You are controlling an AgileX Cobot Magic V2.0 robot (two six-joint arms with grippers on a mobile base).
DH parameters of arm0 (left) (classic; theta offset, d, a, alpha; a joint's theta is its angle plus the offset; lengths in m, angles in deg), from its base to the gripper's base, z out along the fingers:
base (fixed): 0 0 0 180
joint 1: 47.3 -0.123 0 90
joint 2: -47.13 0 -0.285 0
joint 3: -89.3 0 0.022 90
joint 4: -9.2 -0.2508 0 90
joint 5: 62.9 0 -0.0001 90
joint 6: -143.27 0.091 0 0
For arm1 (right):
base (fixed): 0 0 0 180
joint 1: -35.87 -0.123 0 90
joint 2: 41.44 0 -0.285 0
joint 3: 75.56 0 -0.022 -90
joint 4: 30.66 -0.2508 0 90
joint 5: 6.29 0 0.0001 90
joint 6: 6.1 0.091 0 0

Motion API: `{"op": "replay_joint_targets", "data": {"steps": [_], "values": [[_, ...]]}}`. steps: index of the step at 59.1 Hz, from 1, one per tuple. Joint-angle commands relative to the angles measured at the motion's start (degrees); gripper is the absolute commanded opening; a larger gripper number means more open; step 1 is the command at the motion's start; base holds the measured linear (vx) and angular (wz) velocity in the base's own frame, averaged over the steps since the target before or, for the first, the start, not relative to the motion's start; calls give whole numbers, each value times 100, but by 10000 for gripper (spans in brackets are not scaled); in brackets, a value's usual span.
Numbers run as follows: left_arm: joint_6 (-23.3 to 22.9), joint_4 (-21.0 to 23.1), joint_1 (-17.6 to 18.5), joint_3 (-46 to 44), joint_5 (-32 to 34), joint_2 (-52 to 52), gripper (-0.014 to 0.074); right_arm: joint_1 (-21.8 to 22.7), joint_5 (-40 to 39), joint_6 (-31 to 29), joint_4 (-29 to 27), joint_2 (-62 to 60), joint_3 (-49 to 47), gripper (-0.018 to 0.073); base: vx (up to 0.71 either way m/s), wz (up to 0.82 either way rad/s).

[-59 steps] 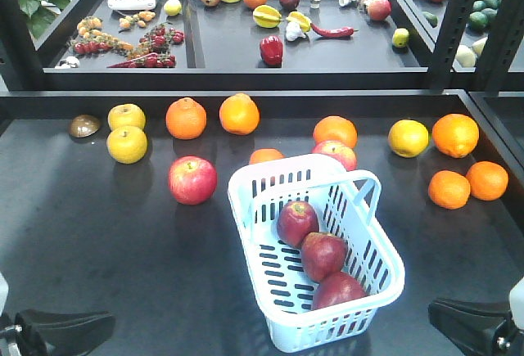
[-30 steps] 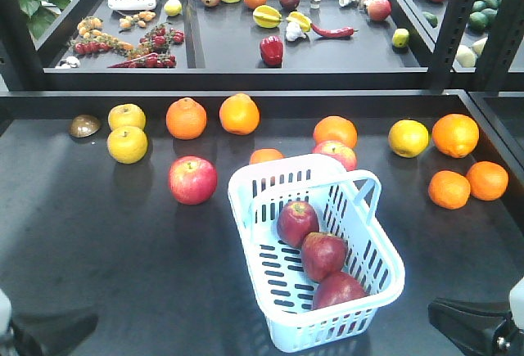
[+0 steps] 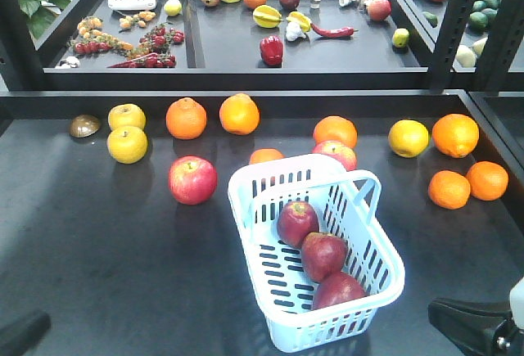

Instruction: Pick three apples into basket with both arms

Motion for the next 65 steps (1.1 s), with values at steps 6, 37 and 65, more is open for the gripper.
{"op": "replay_joint_targets", "data": {"steps": [6, 37, 65], "values": [[314, -58, -347, -113, 522, -760, -6, 0, -200, -32, -170, 5, -169, -5, 0, 0], [-515, -47, -2347, -113, -88, -2443, -6, 0, -196, -32, -170, 5, -169, -5, 0, 0], [-4213, -3369, -2568, -113, -876, -2456, -6, 0, -205, -32, -170, 5, -169, -5, 0, 0]]}}
